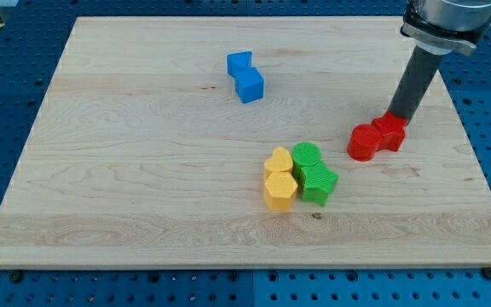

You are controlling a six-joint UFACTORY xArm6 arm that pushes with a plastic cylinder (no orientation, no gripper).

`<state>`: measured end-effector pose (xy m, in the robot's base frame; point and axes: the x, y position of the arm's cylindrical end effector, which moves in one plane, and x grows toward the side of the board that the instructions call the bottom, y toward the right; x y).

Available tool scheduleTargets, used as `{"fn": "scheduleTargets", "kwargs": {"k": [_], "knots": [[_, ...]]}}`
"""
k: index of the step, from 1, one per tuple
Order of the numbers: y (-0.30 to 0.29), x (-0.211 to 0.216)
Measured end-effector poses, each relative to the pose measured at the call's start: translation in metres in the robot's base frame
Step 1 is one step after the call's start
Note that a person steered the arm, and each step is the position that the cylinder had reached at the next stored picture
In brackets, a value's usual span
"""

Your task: Push the red blocks to the bottom right

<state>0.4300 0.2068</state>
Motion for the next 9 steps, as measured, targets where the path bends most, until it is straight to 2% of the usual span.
{"fn": "scheduleTargets", "kwargs": {"k": [2,4,7,9], "knots": [[-0.006,-0.02],[-0.015,0.008],[-0.067,0.008],[-0.075,0.02]]}}
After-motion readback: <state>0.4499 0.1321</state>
